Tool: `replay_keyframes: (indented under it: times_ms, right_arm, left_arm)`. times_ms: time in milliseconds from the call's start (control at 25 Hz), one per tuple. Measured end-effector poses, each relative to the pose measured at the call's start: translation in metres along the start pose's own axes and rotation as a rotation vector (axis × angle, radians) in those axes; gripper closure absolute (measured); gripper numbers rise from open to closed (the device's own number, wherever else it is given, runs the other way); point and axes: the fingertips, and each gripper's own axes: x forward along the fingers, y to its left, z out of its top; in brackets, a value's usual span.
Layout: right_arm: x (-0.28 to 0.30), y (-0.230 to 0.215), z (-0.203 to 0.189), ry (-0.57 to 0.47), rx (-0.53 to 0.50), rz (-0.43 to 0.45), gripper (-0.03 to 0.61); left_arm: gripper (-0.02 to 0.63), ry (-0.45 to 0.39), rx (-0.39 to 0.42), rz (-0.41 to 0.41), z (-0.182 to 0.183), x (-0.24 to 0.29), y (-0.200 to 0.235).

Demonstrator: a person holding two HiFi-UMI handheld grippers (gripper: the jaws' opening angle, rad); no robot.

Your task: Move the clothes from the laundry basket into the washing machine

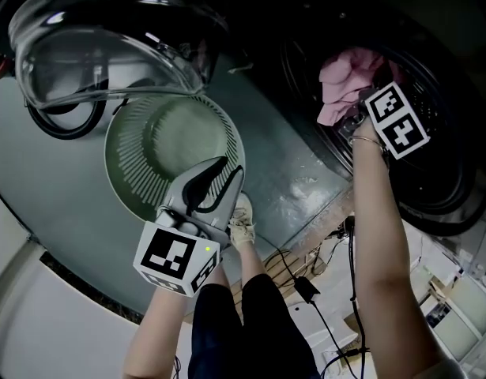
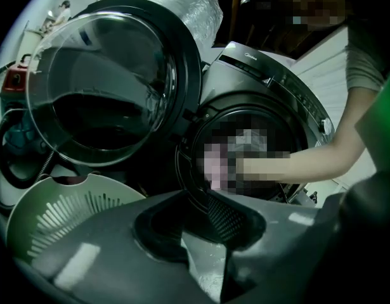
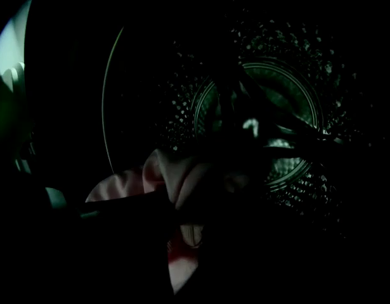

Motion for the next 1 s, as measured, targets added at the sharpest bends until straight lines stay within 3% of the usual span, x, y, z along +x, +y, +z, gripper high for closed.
replay_keyframes:
  times_ms: [160, 400, 560, 680, 800, 880, 960, 1000]
  right_arm:
    - [0.002, -0.001, -0.035, 0.111, 0.062, 0.003, 0.428]
    - [-0.046, 0.000, -0.052, 0.123, 0.212, 0.060, 0.254]
    - [-0.070, 0.027, -0.093, 0.215, 0.244, 0.153, 0.162]
    - [-0.071, 0.047, -0.120, 0.302, 0.211, 0.208, 0.094]
    - [-0.056, 0.053, -0.133, 0.339, 0.185, 0.229, 0.112]
    - [-0.045, 0.048, -0.137, 0.360, 0.197, 0.221, 0.175]
    - [-0.038, 0.040, -0.134, 0.361, 0.194, 0.203, 0.330]
    - [-0.035, 0.034, -0.127, 0.341, 0.175, 0.191, 0.475]
  left_arm:
    - [0.508, 0.011, -0.009, 0.003, -0.005, -0.003, 0.004]
    - [0.508, 0.010, -0.021, -0.012, -0.014, -0.006, 0.000]
    - [0.509, 0.018, -0.032, -0.018, -0.015, -0.006, -0.002]
    - [0.511, 0.011, -0.032, -0.026, -0.016, -0.003, -0.003]
    - [0.511, 0.014, -0.026, -0.030, -0.018, -0.001, -0.003]
    - [0.511, 0.017, -0.033, -0.029, -0.018, 0.000, -0.003]
    - [0.511, 0.014, -0.036, -0.031, -0.019, 0.003, -0.004]
    - [0.511, 0.014, -0.035, -0.033, -0.018, 0.004, -0.005]
